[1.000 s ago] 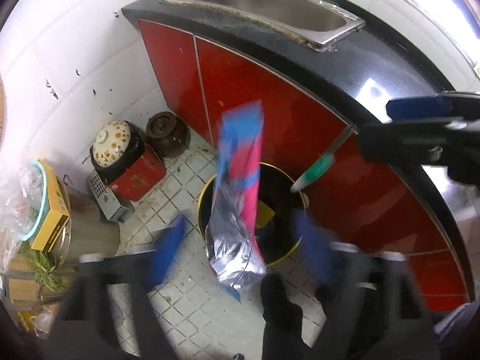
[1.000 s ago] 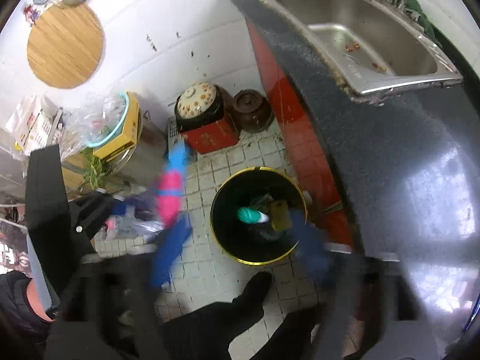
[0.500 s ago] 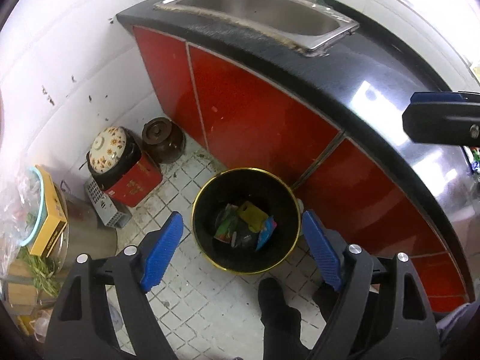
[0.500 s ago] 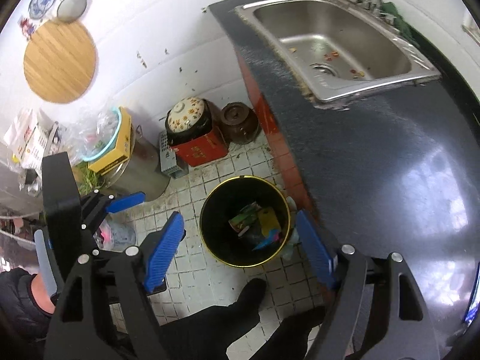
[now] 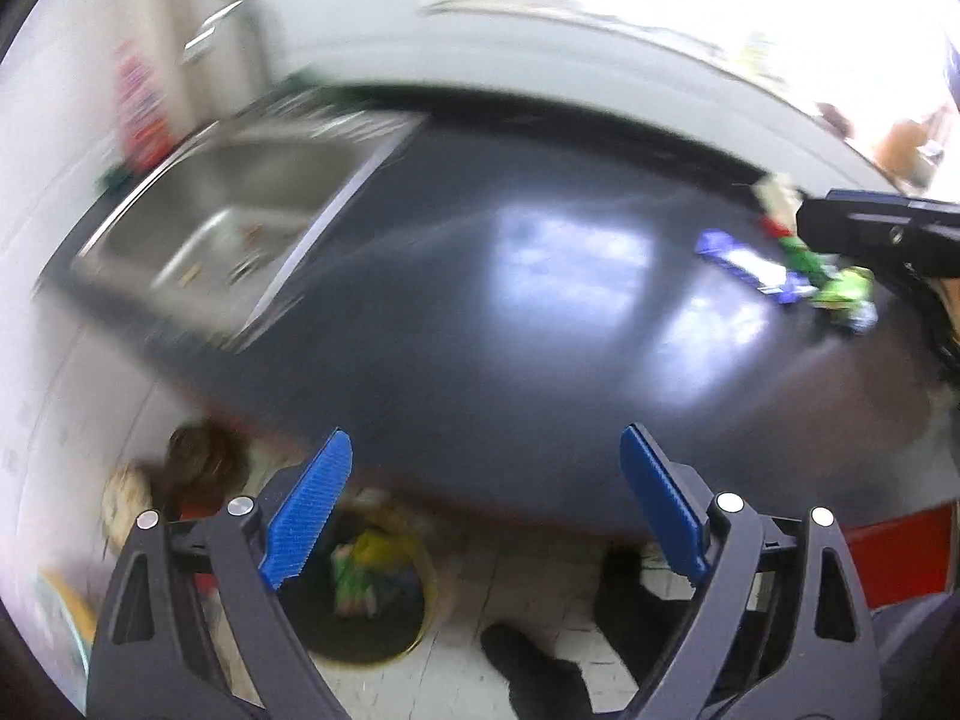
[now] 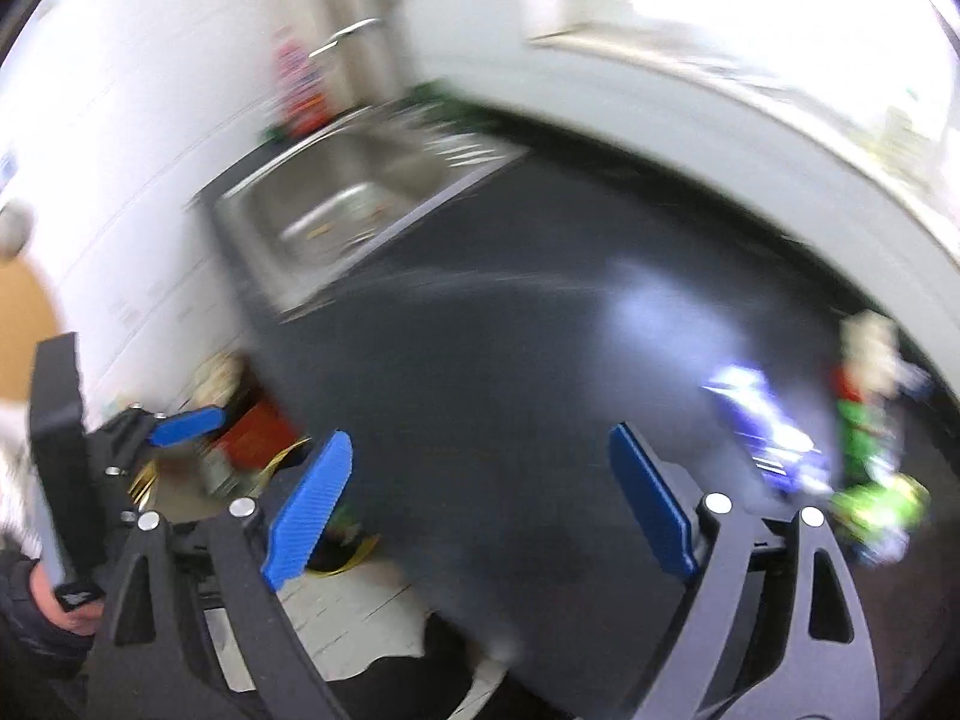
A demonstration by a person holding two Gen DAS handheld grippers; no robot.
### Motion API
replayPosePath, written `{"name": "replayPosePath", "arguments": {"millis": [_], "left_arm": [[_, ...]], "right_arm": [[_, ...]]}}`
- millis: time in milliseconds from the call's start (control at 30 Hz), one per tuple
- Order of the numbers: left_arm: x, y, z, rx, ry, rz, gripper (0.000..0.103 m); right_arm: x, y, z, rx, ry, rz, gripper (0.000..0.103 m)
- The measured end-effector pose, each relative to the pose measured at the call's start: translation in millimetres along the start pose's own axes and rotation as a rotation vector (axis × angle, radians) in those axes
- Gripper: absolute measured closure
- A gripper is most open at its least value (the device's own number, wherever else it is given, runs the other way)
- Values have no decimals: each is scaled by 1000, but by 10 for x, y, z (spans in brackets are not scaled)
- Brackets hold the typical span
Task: Collect trash
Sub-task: 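Move both open tools back up over the worktop trash, then grasp the white sponge with the left tool while the right tool grasps the blue cloth wad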
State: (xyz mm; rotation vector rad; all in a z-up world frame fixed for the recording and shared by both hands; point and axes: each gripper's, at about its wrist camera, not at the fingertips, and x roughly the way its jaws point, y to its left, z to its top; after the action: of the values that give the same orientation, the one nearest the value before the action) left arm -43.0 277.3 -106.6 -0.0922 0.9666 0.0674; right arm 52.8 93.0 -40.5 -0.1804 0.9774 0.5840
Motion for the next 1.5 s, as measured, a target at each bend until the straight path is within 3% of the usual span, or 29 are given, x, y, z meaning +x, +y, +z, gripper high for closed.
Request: {"name": "replayPosePath", "arguments": {"millis": [167,333,533,667,1067,1300,1500], "left_arm": [[171,-916,473,144,-15,-118,14],[290,-1753,686,264,-11,-208,14],[494,-2271,874,351,13,-243,14],[655,-2456,1027,356,31,-248,14],[1475,-3165,1809,309,77,-225,14],[2290,-3577,2258,230,119,-201,14],[2807,-3754,2404,195,162,-181,14]], "right_arm": [[-489,-1120,-274,195,-57,-171,18],[-834,-2022,-658,370,-80,-248,18],[-922,-2575,-898,473,-82,-262,18],[-842,-2769,-816,480,-78,-252,18],[-180,-3789,-264,454,-38,-178,18],[586,-4517,52,436,17,-129,20],[1257,-4901,180,443,68,-59,20]]}}
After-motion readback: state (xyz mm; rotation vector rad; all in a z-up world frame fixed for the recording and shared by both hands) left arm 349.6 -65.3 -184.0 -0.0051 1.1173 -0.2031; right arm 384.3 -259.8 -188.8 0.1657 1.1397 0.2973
